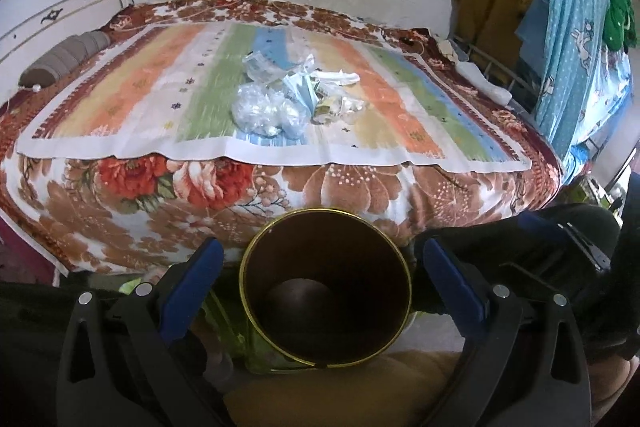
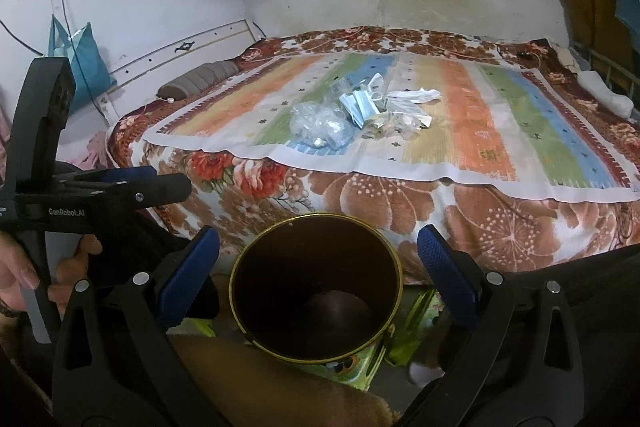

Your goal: Collect trash

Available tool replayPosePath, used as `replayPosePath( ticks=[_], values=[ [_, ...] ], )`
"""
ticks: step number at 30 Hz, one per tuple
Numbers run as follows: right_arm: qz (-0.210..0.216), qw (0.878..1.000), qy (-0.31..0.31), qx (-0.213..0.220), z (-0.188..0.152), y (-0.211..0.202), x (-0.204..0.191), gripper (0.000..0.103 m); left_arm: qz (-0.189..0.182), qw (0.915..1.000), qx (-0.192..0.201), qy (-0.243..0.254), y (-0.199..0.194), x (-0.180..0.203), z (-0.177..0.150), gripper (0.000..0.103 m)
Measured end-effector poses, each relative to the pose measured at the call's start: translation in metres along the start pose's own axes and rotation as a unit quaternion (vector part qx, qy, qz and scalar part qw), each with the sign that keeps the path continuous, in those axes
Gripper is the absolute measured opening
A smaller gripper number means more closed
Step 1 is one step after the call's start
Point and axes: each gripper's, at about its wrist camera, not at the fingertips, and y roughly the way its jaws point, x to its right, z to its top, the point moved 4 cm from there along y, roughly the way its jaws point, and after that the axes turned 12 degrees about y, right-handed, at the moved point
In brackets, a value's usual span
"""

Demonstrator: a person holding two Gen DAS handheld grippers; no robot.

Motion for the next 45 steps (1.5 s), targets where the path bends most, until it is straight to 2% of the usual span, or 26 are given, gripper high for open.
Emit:
replayPosePath(
  ticks=[4,9,14,19,22,34,38,45],
  values=[
    [0.01,1.0,-0.002,-0.002,-0.001,0.001,-0.002,0.094,0.007,1.0,-0.003,0.005,0.002,0.002,0.001,0.097],
    [-0.006,1.0,0.001,0.001,0.001,0.001,0.0,0.094,0.029,0.9996,0.001,-0.004,0.0,-0.003,0.002,0.097],
    [-0.014,1.0,0.003,0.004,0.001,0.002,0.002,0.094,0.037,0.9992,0.014,0.009,-0.003,-0.002,0.003,0.097],
    [-0.017,1.0,0.01,0.001,0.002,0.004,0.005,0.094,0.049,0.9988,-0.001,-0.002,0.0,-0.008,0.003,0.097],
    [-0.025,1.0,0.002,-0.002,0.001,0.006,0.003,0.094,0.042,0.999,-0.005,-0.015,0.001,-0.012,0.003,0.097],
    [-0.024,1.0,-0.004,-0.013,-0.001,0.007,-0.001,0.094,0.036,0.9993,-0.011,-0.006,0.003,-0.008,0.0,0.097],
    [-0.029,0.999,-0.007,-0.016,-0.002,0.008,0.0,0.094,0.034,0.9991,-0.019,-0.016,0.006,-0.011,0.0,0.097],
    [-0.027,0.999,0.001,-0.023,-0.001,0.012,0.001,0.094,0.032,0.9994,-0.009,-0.013,0.004,-0.008,0.0,0.097]
  ],
)
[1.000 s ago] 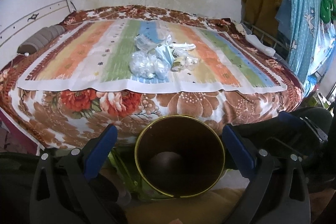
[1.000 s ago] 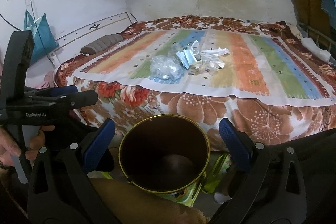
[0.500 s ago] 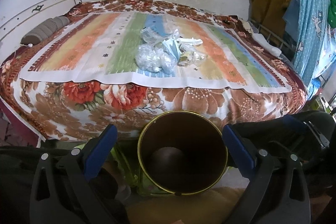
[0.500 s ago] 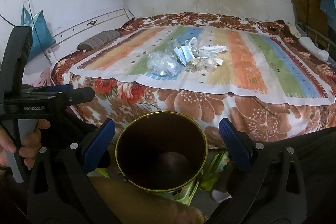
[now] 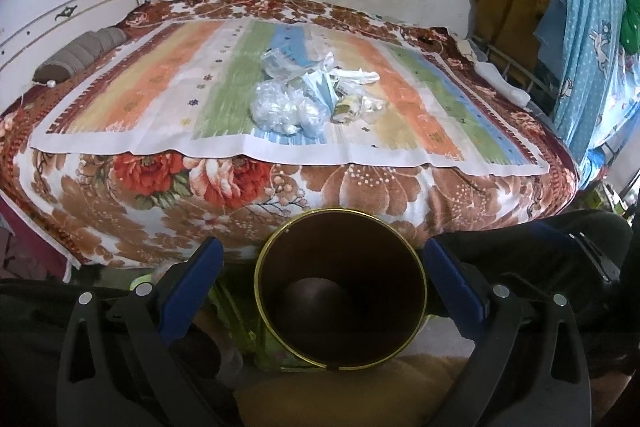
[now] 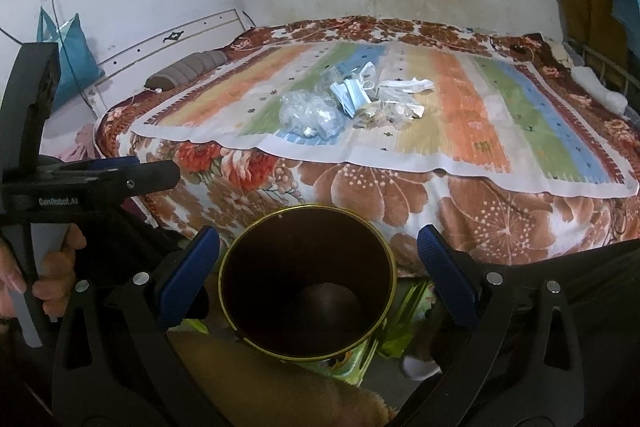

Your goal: Collect trash

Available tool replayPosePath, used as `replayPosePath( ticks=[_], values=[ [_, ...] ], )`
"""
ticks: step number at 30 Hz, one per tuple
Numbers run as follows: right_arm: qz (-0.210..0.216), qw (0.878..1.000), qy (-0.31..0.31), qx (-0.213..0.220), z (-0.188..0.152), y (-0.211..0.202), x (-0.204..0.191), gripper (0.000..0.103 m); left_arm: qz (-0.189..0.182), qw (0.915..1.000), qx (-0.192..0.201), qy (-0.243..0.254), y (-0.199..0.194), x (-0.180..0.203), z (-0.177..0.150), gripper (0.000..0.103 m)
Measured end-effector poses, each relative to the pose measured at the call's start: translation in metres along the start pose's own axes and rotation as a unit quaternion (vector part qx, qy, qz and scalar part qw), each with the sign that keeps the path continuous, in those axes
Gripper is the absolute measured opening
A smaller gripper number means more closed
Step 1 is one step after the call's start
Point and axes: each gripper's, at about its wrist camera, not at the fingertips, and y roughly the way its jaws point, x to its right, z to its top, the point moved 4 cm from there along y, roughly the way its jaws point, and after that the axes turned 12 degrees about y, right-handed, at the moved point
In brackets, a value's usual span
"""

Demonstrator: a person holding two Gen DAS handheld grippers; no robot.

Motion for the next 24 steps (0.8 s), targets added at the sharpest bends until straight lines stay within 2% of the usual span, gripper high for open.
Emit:
replayPosePath(
  ticks=[5,9,15,24],
  values=[
    [0.004,1.0,-0.002,-0.003,-0.001,0.0,-0.001,0.094,-0.004,1.0,-0.001,-0.002,0.001,0.001,0.002,0.097],
    [0.011,1.0,-0.002,-0.013,0.002,0.003,-0.002,0.094,-0.007,0.9998,-0.018,0.004,0.008,0.0,0.006,0.097],
    [0.018,1.0,-0.006,-0.014,0.012,0.009,-0.003,0.094,-0.009,0.9994,-0.03,-0.016,0.015,-0.011,0.019,0.097],
    [0.021,0.999,-0.023,-0.02,0.042,0.02,0.001,0.094,0.013,0.9993,-0.035,-0.002,0.023,-0.022,0.048,0.097]
  ],
)
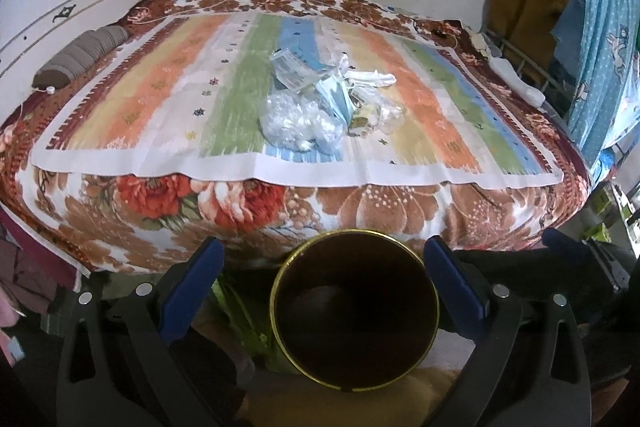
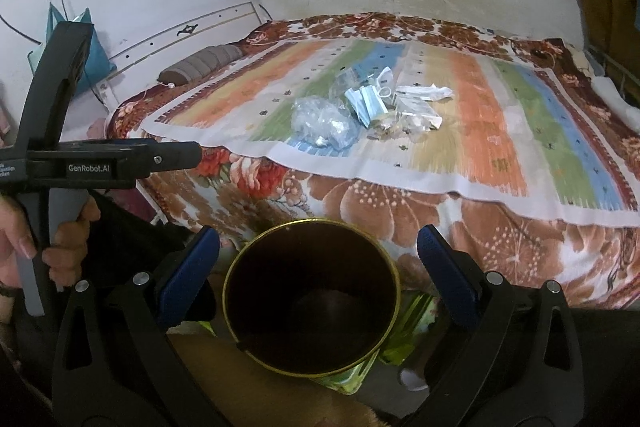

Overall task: Collect trash
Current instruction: 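Move both open tools forward over the trash pile on the bed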

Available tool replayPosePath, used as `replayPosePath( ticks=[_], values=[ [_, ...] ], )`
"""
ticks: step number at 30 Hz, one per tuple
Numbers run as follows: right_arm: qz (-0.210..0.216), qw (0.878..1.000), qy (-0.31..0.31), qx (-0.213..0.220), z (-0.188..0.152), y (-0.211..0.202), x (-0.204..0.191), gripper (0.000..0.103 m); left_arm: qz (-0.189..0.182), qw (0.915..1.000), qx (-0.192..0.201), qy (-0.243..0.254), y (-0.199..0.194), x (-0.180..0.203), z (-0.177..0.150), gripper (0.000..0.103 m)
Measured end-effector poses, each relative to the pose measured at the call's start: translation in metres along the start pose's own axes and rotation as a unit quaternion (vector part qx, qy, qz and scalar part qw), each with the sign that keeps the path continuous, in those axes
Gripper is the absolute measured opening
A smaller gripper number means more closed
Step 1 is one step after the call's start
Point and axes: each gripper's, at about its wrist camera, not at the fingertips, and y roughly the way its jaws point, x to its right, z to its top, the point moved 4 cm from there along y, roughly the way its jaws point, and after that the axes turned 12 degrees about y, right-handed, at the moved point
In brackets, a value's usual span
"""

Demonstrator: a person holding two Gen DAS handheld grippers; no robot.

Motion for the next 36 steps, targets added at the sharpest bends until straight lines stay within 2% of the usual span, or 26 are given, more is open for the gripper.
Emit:
replayPosePath(
  ticks=[4,12,17,20,27,32,36],
  values=[
    [-0.007,1.0,-0.001,-0.002,0.017,0.007,0.007,0.094,0.032,0.9988,-0.001,0.036,0.007,0.001,0.015,0.097],
    [-0.022,0.999,-0.026,-0.016,0.041,0.023,0.013,0.094,0.031,0.9985,-0.018,0.041,0.022,-0.01,0.039,0.097],
    [-0.036,0.998,-0.042,-0.023,0.06,0.031,0.021,0.094,0.015,0.9987,-0.033,0.035,0.034,-0.018,0.05,0.097],
    [-0.046,0.997,-0.048,-0.026,0.07,0.035,0.026,0.094,0.039,0.9976,-0.028,0.051,0.037,-0.022,0.059,0.097],
    [-0.058,0.996,-0.06,-0.043,0.081,0.051,0.032,0.094,0.036,0.9975,-0.045,0.04,0.054,-0.034,0.077,0.097],
    [-0.068,0.992,-0.097,-0.053,0.089,0.065,0.025,0.094,0.043,0.9963,-0.054,0.051,0.068,-0.042,0.09,0.097],
    [-0.06,0.991,-0.094,-0.075,0.091,0.083,0.023,0.094,0.043,0.9958,-0.07,0.042,0.086,-0.052,0.097,0.097]
  ],
)
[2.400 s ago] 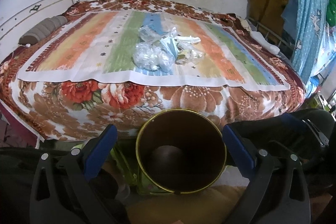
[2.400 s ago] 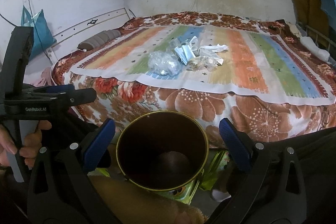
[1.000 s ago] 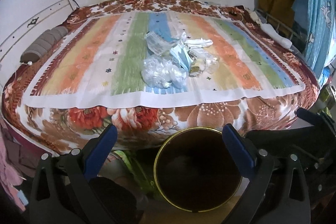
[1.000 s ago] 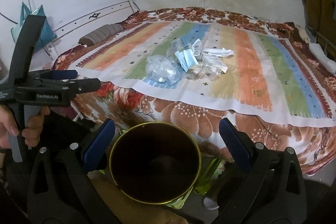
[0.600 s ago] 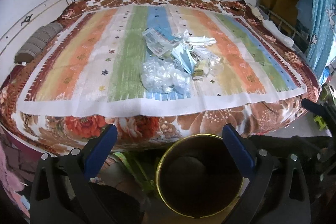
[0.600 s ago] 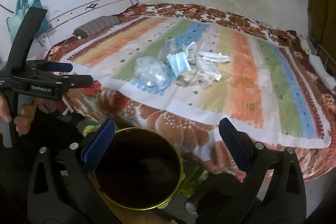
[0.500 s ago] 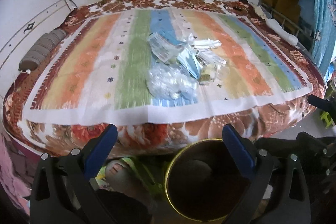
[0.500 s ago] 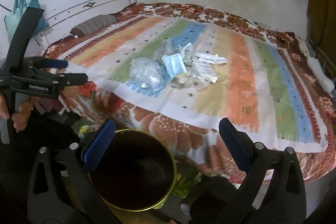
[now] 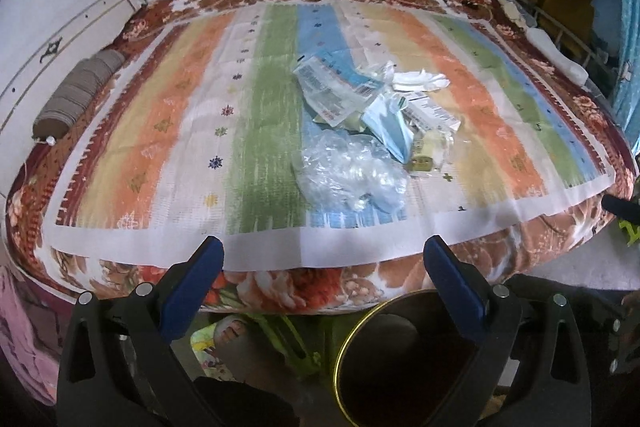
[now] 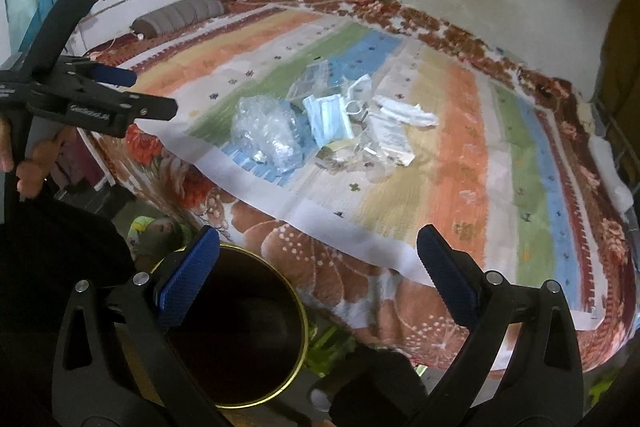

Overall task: Collect trash
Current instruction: 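Move both open tools forward over the trash pile on the bed, then grasp the clear bubble wrap with left tool while right tool grasps yellow wrapper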

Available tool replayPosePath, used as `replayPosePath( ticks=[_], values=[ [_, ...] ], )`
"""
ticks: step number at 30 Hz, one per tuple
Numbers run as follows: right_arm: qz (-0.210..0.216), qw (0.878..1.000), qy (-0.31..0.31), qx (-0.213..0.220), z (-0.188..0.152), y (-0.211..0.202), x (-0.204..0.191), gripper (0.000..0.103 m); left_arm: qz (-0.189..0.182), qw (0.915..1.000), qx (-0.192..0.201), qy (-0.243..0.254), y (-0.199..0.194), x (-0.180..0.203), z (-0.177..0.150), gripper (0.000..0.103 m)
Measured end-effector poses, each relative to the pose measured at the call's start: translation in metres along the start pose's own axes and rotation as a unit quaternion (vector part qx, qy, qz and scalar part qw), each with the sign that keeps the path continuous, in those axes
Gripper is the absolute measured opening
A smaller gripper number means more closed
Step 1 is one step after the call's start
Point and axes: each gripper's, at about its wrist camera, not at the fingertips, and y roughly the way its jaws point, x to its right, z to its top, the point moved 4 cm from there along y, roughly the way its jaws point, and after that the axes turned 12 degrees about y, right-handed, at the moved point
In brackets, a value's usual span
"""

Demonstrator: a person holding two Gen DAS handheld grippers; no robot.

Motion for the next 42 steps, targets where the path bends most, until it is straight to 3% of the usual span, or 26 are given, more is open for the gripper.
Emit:
replayPosePath(
  ticks=[7,11,18,22,28,33,42],
  values=[
    [-0.002,1.0,0.001,-0.012,0.02,0.024,-0.011,0.094,0.007,1.0,0.006,-0.001,0.02,-0.009,0.016,0.097],
    [0.008,0.999,0.044,-0.029,0.029,0.042,-0.003,0.094,0.003,1.0,0.002,-0.006,0.038,-0.019,0.023,0.097],
    [0.026,0.99,0.122,-0.06,0.044,0.075,0.008,0.094,-0.033,0.9979,-0.004,-0.055,0.063,-0.035,0.031,0.097],
    [0.03,0.983,0.167,-0.074,0.051,0.096,0.014,0.092,-0.054,0.9959,-0.013,-0.071,0.077,-0.039,0.031,0.097],
    [0.038,0.965,0.24,-0.094,0.054,0.121,0.026,0.087,-0.055,0.9954,-0.029,-0.074,0.093,-0.046,0.03,0.097],
    [0.038,0.959,0.263,-0.095,0.06,0.136,0.027,0.083,-0.068,0.9939,-0.022,-0.084,0.096,-0.06,0.037,0.097],
    [0.051,0.935,0.333,-0.107,0.057,0.169,0.037,0.065,-0.091,0.99,-0.038,-0.102,0.113,-0.07,0.039,0.092]
  ],
)
